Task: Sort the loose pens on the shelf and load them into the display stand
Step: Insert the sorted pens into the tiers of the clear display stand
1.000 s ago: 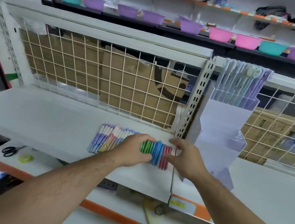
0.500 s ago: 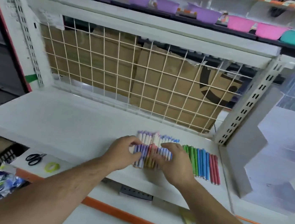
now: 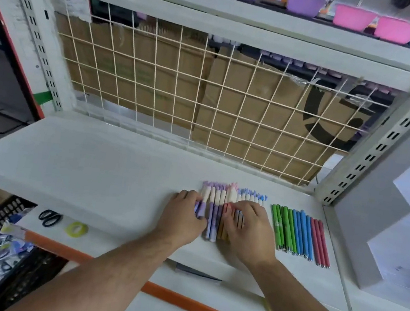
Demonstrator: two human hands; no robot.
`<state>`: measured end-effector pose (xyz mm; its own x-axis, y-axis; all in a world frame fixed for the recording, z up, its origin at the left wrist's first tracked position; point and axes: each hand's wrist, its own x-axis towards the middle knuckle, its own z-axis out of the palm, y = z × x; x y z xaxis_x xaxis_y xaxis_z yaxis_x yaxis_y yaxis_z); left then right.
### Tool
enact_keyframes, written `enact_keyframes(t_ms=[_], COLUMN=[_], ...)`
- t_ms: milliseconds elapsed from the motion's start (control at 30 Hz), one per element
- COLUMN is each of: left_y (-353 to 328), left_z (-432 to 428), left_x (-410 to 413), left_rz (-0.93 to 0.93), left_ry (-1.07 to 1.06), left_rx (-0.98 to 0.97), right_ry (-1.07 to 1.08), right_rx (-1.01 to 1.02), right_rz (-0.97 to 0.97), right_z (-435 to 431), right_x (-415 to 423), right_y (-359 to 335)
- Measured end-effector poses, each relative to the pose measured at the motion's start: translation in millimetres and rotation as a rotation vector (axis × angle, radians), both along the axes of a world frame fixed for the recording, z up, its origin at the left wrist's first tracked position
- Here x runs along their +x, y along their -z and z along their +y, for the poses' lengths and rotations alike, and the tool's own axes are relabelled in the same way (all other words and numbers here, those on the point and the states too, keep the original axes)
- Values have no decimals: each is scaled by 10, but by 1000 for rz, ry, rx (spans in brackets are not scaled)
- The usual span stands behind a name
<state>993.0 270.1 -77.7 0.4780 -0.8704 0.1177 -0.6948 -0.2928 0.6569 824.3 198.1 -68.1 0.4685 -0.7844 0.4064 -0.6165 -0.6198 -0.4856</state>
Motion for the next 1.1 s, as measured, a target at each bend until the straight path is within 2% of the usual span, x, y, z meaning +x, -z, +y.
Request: enact_keyframes(t_ms=[200, 467, 633, 1100], left_y=[27, 37, 68, 115], left_z=[25, 30, 23, -20], left_x=[-12, -23, -39, 8], left_rz=[-196, -277, -338, -353], left_ry=[-144, -176, -204, -215], left_rx=[18, 38, 77, 101], right_ry=[-22, 23, 27, 57], right_rx=[-142, -202, -180, -176], right_rz=[-5, 88, 76, 55], right_z=[-19, -82, -83, -52], right_x=[-14, -8, -17, -15], right_y=[102, 247, 245, 206])
